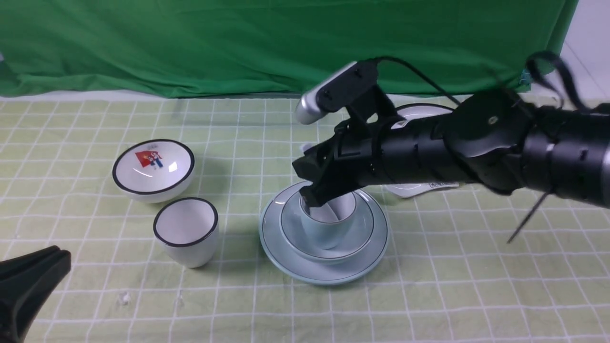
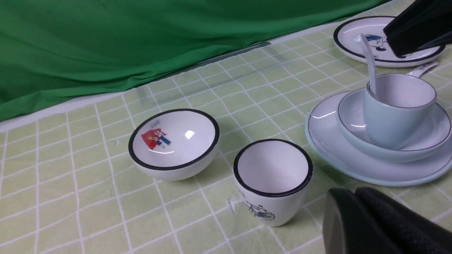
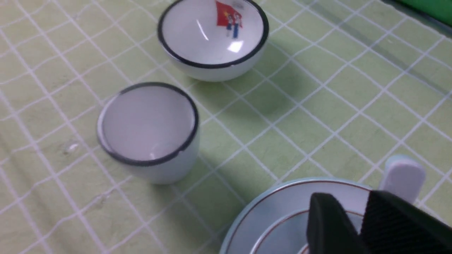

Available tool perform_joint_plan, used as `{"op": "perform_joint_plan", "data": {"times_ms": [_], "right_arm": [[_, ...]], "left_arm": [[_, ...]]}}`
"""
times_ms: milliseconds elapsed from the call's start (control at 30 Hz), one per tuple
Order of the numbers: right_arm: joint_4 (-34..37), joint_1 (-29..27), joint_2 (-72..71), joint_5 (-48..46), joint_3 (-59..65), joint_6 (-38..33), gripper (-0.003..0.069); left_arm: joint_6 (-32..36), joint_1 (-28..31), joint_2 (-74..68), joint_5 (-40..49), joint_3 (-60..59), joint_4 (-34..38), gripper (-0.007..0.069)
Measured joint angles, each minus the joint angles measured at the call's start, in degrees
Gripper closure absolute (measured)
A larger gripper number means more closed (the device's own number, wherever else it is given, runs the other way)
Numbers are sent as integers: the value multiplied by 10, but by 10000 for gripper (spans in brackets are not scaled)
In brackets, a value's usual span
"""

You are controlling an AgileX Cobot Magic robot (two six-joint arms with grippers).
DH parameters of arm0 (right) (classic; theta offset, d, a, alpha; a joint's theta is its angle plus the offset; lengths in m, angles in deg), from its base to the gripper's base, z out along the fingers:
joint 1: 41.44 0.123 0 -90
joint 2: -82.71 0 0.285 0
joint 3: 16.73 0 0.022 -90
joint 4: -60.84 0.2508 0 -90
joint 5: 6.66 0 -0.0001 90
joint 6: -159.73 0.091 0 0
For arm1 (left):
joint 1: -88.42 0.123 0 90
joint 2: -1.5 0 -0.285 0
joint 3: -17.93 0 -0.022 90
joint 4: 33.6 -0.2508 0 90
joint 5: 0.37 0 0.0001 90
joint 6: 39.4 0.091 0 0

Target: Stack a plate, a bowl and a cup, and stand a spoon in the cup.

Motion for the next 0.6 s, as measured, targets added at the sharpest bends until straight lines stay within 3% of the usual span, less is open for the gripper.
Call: {"op": "perform_joint_plan", "data": {"times_ms": [67,133,233,267,300,400,500,600], "right_arm": [[-71,0,-34,-36,-1,79,533],[-194,0,-74,-96,-2,193,587],[-348,0,-137,-238,-3,332,641],[-358,0,-137,-250,-3,339,642],[-431,0,-169,-335,-3,381,645],[-524,0,-229,-493,1,434,646],[-557,0,-307,-519,28,455,646],[-561,0,-401,-480,79,457,646]], "left_arm": [[0,0,0,0,0,6,655],[0,0,0,0,0,7,655],[0,0,0,0,0,7,653],[0,0,0,0,0,7,653],[0,0,0,0,0,4,653],[-1,0,0,0,0,1,653],[0,0,0,-1,0,0,653],[0,0,0,-1,0,0,653]]}}
